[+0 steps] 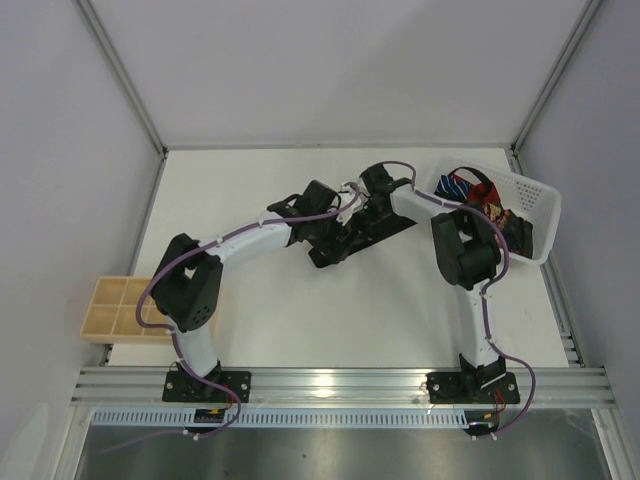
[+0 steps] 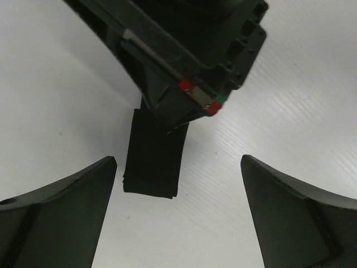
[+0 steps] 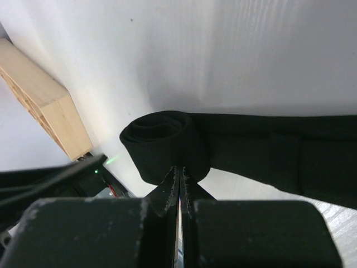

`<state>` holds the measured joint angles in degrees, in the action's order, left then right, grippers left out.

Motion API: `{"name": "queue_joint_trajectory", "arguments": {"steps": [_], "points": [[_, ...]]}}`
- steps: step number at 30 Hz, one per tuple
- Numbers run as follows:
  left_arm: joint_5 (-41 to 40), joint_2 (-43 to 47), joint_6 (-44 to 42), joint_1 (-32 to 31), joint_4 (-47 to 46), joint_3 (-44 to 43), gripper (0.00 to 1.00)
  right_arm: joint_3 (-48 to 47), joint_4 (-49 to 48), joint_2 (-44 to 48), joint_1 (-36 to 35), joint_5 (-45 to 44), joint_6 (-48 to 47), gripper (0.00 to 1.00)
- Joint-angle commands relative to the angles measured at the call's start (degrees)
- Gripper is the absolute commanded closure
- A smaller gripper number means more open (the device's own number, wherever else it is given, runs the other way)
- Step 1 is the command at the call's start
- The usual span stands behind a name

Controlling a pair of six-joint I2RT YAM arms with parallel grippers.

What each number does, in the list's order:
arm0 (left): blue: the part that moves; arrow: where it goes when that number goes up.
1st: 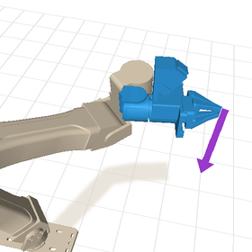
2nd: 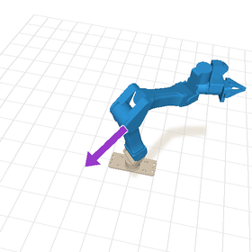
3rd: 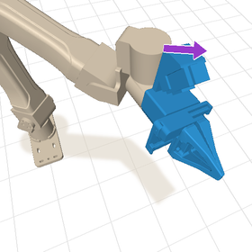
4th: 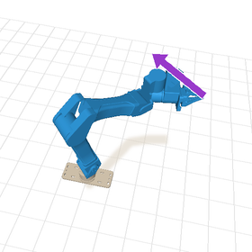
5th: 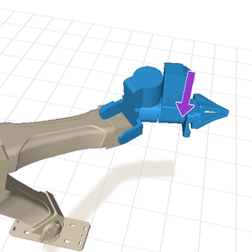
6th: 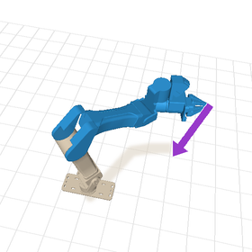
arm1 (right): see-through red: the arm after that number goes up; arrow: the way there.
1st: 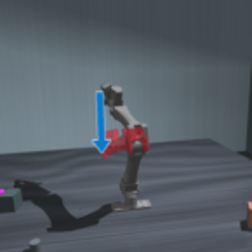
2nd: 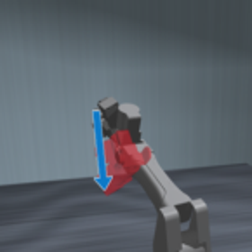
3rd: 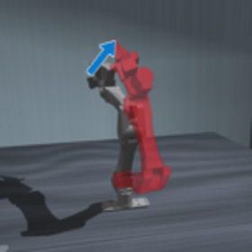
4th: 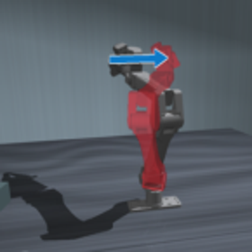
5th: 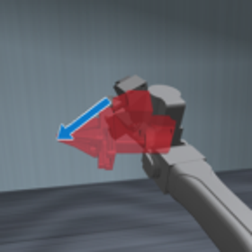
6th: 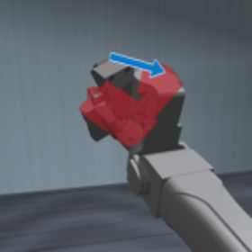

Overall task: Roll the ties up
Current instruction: Roll the tie

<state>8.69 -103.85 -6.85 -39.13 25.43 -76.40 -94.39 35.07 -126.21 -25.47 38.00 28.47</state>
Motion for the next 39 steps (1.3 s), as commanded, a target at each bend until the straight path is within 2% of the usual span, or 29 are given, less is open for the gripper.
{"name": "queue_joint_trajectory", "arguments": {"steps": [1, 14, 25, 34, 35, 39], "points": [[-2.9, 0.8, -3.4, 0.5, -1.4, -0.6, 0.00, 1.1, -1.2, 6.0, 1.4, 0.6, 1.0, 0.99], [-1.0, -4.7, -7.2, 0.5, 0.6, -1.4, 0.00, 7.1, 2.0, 16.1, 13.2, -0.1, -1.7, 0.99], [-2.9, -9.4, -8.2, 0.6, 1.5, -2.2, 0.03, 10.6, 0.4, 18.3, 14.0, 1.5, -0.6, 0.99], [-7.0, -9.4, -7.8, 0.6, 1.4, 0.2, 0.17, 10.7, -0.1, 18.5, 13.9, 1.8, -0.3, 0.99], [-7.2, -9.6, -7.7, 0.6, 1.5, 0.0, 0.22, 10.8, -0.3, 18.5, 13.9, 1.9, -0.3, 0.99], [-7.2, -10.5, -7.6, 0.6, 2.4, -0.5, 0.32, 10.8, -0.4, 18.5, 13.8, 2.0, -0.3, 0.99]]}}
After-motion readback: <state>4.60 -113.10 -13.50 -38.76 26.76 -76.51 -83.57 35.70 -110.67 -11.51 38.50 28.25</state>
